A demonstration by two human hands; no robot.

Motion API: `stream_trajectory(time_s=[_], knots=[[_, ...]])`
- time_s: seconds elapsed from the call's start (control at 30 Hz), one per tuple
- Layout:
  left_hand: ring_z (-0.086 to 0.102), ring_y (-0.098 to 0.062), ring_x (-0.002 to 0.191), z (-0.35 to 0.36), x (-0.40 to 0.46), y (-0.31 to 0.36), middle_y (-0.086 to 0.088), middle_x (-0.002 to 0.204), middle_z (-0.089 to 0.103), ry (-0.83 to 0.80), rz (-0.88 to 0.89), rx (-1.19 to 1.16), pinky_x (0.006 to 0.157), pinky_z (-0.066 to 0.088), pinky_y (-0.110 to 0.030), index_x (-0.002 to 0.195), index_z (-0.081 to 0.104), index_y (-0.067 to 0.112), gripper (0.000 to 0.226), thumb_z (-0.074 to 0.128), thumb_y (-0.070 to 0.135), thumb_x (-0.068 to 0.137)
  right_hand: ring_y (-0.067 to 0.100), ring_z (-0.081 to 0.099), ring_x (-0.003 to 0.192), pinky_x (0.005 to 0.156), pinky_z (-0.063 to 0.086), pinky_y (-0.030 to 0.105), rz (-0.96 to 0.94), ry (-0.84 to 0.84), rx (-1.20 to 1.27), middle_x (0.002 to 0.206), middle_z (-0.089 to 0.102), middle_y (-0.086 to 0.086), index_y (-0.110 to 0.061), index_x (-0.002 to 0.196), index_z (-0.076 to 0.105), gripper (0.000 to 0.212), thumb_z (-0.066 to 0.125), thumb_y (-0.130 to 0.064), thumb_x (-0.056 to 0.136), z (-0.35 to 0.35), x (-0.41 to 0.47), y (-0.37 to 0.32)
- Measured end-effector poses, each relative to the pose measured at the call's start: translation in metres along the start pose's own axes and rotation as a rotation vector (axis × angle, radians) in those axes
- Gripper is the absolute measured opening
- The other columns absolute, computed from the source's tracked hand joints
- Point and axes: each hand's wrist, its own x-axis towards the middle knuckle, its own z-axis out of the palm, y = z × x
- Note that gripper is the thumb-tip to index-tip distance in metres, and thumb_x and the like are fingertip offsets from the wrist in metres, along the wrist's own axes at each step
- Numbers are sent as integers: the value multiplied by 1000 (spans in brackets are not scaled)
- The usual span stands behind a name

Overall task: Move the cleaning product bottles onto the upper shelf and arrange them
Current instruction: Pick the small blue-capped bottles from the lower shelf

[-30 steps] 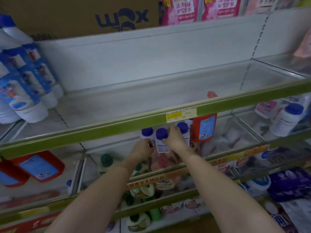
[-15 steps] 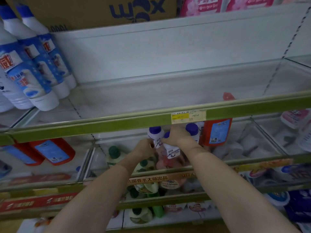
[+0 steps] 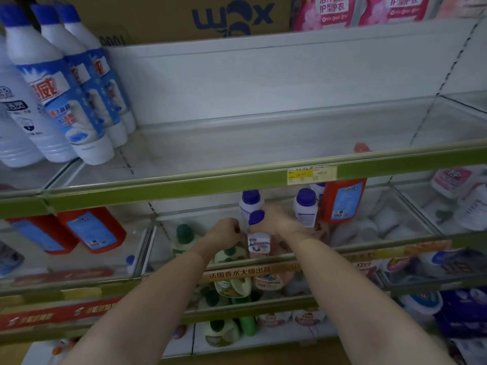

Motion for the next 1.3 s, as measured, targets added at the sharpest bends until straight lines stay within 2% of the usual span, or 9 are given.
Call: stream_trajectory(time_s=[0.17,0.37,0.47,0.53,0.6,0.73,0.83,1.07,1.3], knots=[[62,-14,73,-12,-20,-35,0,82,63,16,-9,-54,66,49,-30,82,56,20,15,61,22,96,18,64,77,64,49,28,70,66,410,83,69,3,-15,85,64,23,78,-31,80,24,-11,-20],[64,-20,78,-38,-43,-95,-3,84,65,104,-42,-91,60,45,-25,89,63,12,4,64,15,92,24,65,80,71,47,34,58,90,629,82,69,5,-15,82,65,56,80,-59,51,35,-25,-56],[63,-25,89,-53,-53,-113,-7,92,67,139,-42,-107,75,50,-31,98,67,8,9,64,14,93,21,63,81,66,47,27,57,37,715,91,68,7,-10,97,67,42,80,-43,75,36,-46,-80],[63,-27,87,-62,-60,-120,-8,89,66,158,-42,-130,77,52,-33,93,66,9,3,65,12,91,21,64,76,59,49,24,72,-20,793,88,68,8,-9,101,66,31,76,-33,83,41,-58,-91],[65,-28,86,-68,-65,-127,-9,86,66,177,-33,-149,78,53,-36,84,63,13,6,67,11,88,23,65,74,67,52,30,61,-59,872,82,68,8,-13,96,65,22,75,-29,84,45,-69,-101],[63,-25,76,-72,-77,-133,-7,83,65,162,8,-190,67,51,-30,86,62,14,8,66,12,91,24,63,72,75,50,35,72,-76,927,73,67,4,-18,86,62,15,70,-31,87,53,-91,-114],[60,-21,65,-70,-84,-138,-10,84,66,112,31,-253,56,49,-28,93,62,10,3,64,10,95,25,65,73,81,53,39,118,-94,927,74,69,4,-21,87,62,24,75,-40,82,61,-104,-119],[61,-16,68,-56,-106,-145,-7,90,66,22,86,-254,52,45,-23,101,61,12,5,62,16,97,23,67,66,76,53,34,123,-124,894,73,68,4,-21,96,60,43,75,-58,79,77,-135,-124],[62,-19,72,-53,-124,-151,-10,96,66,-27,120,-262,56,47,-25,103,61,12,6,61,17,98,30,66,84,100,49,50,128,-89,917,85,68,9,-18,100,60,66,86,-62,58,94,-155,-140]])
